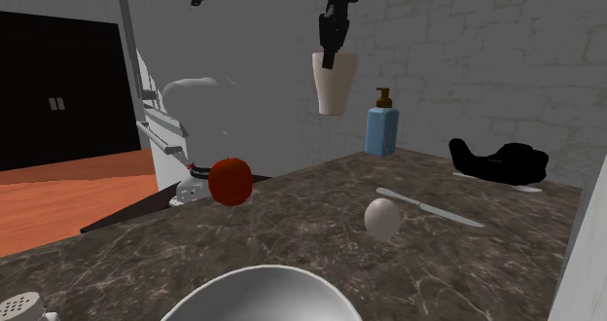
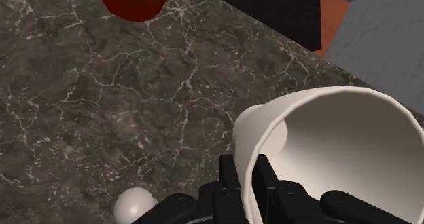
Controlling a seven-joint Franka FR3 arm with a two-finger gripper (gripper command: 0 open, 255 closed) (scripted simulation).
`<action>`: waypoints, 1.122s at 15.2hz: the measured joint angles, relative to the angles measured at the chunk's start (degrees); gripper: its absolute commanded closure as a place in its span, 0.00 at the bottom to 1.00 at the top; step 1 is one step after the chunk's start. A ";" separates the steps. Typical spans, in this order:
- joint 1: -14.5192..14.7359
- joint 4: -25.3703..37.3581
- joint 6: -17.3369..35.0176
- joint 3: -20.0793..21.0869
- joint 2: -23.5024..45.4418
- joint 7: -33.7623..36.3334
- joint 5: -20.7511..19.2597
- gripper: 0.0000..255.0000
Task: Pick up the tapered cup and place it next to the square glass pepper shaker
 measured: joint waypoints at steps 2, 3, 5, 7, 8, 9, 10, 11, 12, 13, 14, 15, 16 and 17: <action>-1.08 1.36 -0.78 -2.17 0.71 -3.03 -1.33 1.00; -1.52 1.62 -1.01 -3.01 0.81 -4.24 -1.87 1.00; -2.61 2.61 -1.22 -5.23 1.66 -7.37 -3.16 1.00; -3.55 3.30 -1.37 -7.15 2.24 -10.13 -4.24 1.00; -3.97 3.85 -1.33 -8.08 2.83 -11.47 -4.69 1.00; -4.45 4.36 -1.40 -9.08 3.27 -12.91 -5.20 1.00; -4.99 4.91 -1.43 -10.21 3.77 -14.56 -5.75 1.00; -5.43 5.63 -1.50 -11.19 4.41 -15.99 -6.16 1.00; -5.83 6.93 -1.85 -12.20 5.35 -17.49 -6.47 1.00; -6.25 7.74 -1.48 -13.30 6.52 -19.06 -6.72 1.00; -6.75 8.68 -1.83 -14.32 7.11 -20.65 -7.10 1.00; -7.29 9.39 -1.55 -15.50 8.03 -22.37 -7.41 1.00; -7.67 10.88 -1.72 -16.53 9.38 -23.94 -7.45 1.00; -8.08 11.44 -1.48 -17.42 10.19 -25.32 -7.58 1.00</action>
